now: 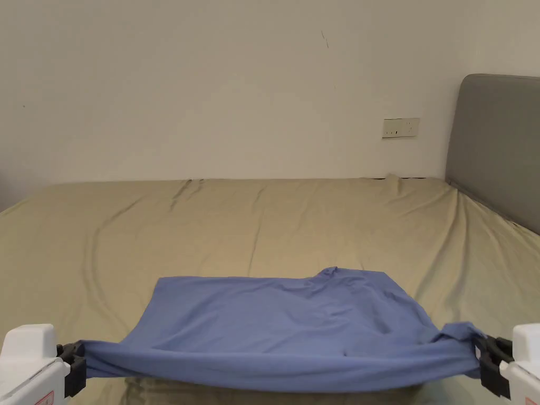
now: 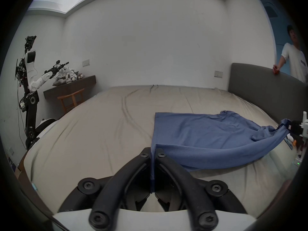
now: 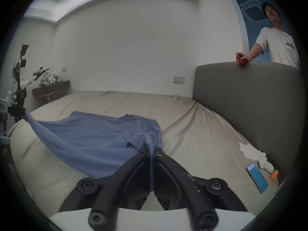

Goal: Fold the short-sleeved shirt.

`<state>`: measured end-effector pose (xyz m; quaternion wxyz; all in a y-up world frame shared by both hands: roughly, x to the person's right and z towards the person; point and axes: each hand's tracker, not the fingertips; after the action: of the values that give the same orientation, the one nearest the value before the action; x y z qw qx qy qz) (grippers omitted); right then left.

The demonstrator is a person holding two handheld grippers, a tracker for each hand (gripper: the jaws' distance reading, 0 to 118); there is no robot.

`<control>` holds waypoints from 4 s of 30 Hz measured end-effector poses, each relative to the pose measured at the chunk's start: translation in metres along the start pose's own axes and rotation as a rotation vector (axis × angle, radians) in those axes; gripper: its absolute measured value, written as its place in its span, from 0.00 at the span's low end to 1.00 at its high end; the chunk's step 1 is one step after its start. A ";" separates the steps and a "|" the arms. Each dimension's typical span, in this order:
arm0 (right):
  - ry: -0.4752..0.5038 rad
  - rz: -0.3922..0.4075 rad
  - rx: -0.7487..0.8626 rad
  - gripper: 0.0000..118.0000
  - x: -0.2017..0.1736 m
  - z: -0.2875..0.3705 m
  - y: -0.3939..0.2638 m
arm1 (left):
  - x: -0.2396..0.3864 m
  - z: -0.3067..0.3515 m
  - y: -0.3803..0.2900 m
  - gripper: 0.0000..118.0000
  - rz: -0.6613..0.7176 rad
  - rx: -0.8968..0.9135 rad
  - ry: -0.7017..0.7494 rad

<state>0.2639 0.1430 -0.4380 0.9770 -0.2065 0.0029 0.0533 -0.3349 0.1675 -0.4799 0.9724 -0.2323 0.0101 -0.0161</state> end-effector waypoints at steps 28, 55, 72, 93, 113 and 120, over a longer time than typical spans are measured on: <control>-0.043 -0.131 0.122 0.16 -0.023 0.172 -0.017 | 0.002 0.178 -0.049 0.00 0.089 0.054 0.046; 0.123 -0.111 0.106 0.01 -0.065 0.151 -0.017 | 0.027 0.017 -0.118 0.14 -0.397 -0.610 -0.079; 0.155 0.109 -0.363 0.89 0.022 0.072 -0.056 | 0.015 0.078 -0.081 0.00 -0.143 -0.399 -0.174; 0.108 0.053 -0.352 0.03 0.038 0.050 -0.037 | 0.011 0.061 -0.048 0.00 -0.109 -0.418 -0.188; 0.008 0.022 -0.648 0.03 0.042 -0.147 -0.006 | 0.016 -0.147 0.000 0.00 -0.140 -0.689 -0.149; -0.067 -0.002 -0.421 0.83 0.064 -0.082 0.009 | -0.011 -0.079 0.003 0.61 -0.089 -0.402 -0.061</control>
<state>0.3277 0.1248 -0.5189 0.9118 -0.4044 -0.0410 0.0588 -0.3480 0.1347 -0.5518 0.9047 -0.4222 -0.0266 -0.0495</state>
